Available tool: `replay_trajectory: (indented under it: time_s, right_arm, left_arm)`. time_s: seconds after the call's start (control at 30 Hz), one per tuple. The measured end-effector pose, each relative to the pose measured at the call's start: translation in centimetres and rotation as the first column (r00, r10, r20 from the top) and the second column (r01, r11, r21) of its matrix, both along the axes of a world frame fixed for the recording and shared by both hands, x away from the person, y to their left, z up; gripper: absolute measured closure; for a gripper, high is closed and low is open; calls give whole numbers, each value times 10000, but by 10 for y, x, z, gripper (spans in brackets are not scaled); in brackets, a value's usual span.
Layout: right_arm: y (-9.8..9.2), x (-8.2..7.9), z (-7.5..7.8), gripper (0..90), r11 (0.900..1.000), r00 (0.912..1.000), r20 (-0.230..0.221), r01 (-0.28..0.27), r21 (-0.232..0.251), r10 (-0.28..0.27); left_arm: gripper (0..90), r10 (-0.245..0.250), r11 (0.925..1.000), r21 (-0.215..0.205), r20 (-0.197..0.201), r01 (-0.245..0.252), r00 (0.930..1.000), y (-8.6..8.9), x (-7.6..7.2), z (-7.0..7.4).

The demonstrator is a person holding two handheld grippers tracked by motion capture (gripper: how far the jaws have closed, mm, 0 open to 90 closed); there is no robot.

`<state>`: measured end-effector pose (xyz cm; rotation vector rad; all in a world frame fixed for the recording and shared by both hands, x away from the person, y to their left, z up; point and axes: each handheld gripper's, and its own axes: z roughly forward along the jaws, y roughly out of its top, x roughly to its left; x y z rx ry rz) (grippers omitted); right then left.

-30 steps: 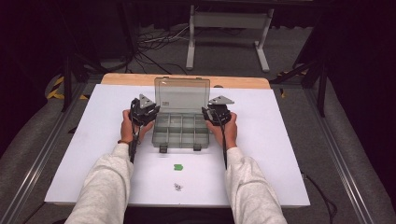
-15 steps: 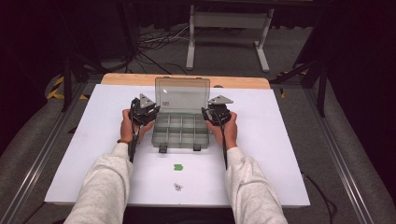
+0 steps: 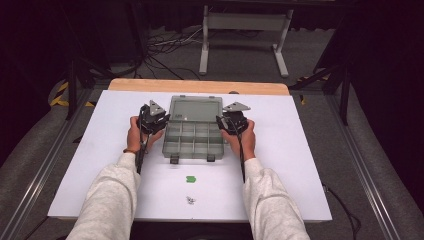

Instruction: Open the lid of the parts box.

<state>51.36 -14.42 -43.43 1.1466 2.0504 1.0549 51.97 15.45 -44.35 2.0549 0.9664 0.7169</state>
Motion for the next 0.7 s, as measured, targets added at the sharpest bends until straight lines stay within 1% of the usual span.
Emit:
replay_trajectory:
  time_s: [0.07,0.1,0.23,0.3,0.37,0.53,0.6,0.63,0.7]
  right_arm:
    - [0,0,1,654,10000,10000,29,-49,-45,49]
    - [1,-1,1,649,9999,9999,23,-100,-45,100]
    - [1,-3,3,647,9997,9997,80,-223,-128,224]
    - [0,-5,5,641,9992,9992,136,-361,-189,364]
    - [0,-7,7,629,9986,9984,210,-518,-145,521]
    - [0,-15,15,617,9959,9949,464,-893,-160,900]
    - [-1,-18,17,614,9941,9926,564,-1069,-169,1076]
    - [-1,-20,19,614,9932,9915,588,-1149,-211,1160]
    - [-1,-24,21,615,9914,9893,649,-1300,-121,1305]
  left_arm:
    - [756,-75,10000,0,-1,75,10000,1,0,1]
    - [756,-137,9999,74,18,137,9999,2,-1,3]
    - [753,-302,9995,-27,-27,302,9995,5,-3,7]
    - [749,-420,9991,93,19,419,9991,7,-5,9]
    - [735,-511,9985,180,26,510,9987,10,-6,11]
    - [728,-701,9973,232,185,697,9974,16,-13,17]
    - [723,-778,9968,181,271,773,9966,19,-17,21]
    - [722,-824,9965,180,397,817,9958,20,-19,23]
    - [719,-952,9954,145,507,946,9942,21,-24,26]
